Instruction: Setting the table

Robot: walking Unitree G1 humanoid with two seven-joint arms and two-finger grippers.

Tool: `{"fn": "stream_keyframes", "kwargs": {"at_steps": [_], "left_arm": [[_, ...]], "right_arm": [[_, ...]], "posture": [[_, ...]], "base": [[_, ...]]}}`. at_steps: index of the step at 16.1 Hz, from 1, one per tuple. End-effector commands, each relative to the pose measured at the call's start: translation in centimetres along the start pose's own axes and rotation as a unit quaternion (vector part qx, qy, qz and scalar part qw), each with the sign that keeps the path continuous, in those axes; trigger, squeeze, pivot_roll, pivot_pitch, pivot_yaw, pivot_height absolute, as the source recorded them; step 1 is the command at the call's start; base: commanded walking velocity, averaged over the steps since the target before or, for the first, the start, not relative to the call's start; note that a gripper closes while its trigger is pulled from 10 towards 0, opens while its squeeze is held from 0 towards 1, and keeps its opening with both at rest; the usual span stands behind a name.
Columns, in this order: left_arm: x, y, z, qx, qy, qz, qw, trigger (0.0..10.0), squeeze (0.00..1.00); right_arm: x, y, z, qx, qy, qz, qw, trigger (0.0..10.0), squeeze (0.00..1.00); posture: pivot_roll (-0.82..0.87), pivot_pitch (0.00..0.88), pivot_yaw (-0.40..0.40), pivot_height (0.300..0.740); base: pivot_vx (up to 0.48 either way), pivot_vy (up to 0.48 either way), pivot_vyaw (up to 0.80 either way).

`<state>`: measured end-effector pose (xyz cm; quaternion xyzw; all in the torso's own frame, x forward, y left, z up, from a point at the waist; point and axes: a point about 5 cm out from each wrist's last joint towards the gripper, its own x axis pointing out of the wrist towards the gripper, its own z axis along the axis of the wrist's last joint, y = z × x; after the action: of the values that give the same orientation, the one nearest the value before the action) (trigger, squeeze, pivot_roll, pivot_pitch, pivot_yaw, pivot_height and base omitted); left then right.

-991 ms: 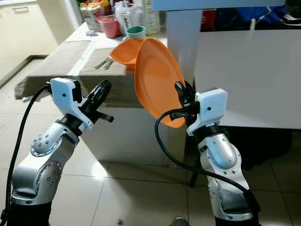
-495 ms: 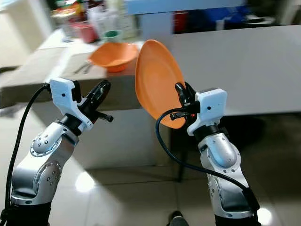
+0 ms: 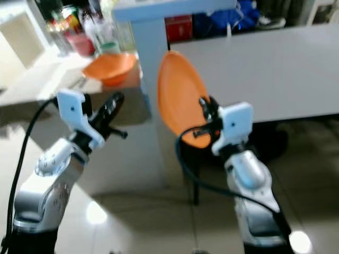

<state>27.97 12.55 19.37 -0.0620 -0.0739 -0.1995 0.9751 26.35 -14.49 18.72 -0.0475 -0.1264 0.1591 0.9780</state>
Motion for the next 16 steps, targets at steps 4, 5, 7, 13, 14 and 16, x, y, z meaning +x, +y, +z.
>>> {"fn": "stream_keyframes", "kwargs": {"at_steps": [4,5,7,13,14,16], "left_arm": [[0.06,0.35,-0.04,0.002,0.003,0.013,1.0,10.0,0.0],[0.09,0.32,-0.08,0.002,0.003,0.013,1.0,10.0,0.0],[0.18,0.14,-0.19,0.003,0.005,0.012,1.0,10.0,0.0],[0.23,-0.16,-0.22,0.012,0.005,0.003,1.0,10.0,0.0],[0.22,-0.16,-0.22,0.013,0.006,0.002,1.0,10.0,0.0],[0.2,-0.25,-0.24,0.014,0.005,0.0,1.0,10.0,0.0]], "right_arm": [[0.23,-0.12,1.14,-0.014,-0.03,0.005,0.999,0.0,0.0],[0.22,-0.14,1.13,-0.016,-0.03,0.005,0.999,0.0,0.0],[0.19,-0.21,1.07,-0.02,-0.031,0.005,0.999,0.0,0.0],[0.15,-0.15,1.1,-0.023,-0.032,0.007,0.999,0.0,0.0],[0.15,-0.12,1.11,-0.023,-0.032,0.007,0.999,0.0,0.0],[0.2,-0.06,1.12,-0.023,-0.033,0.007,0.999,0.0,0.0]], "posture": [[-0.22,0.0,0.133,0.736],[-0.22,0.0,0.133,0.736],[-0.22,0.0,0.132,0.736],[-0.22,0.0,0.131,0.736],[-0.22,0.0,0.131,0.736],[-0.22,0.0,0.133,0.736]], "base": [[0.267,-0.396,0.0],[0.27,-0.394,0.0],[0.272,-0.392,0.0],[0.226,-0.398,0.0],[0.0,-0.42,0.0],[0.0,-0.428,0.0]]}}
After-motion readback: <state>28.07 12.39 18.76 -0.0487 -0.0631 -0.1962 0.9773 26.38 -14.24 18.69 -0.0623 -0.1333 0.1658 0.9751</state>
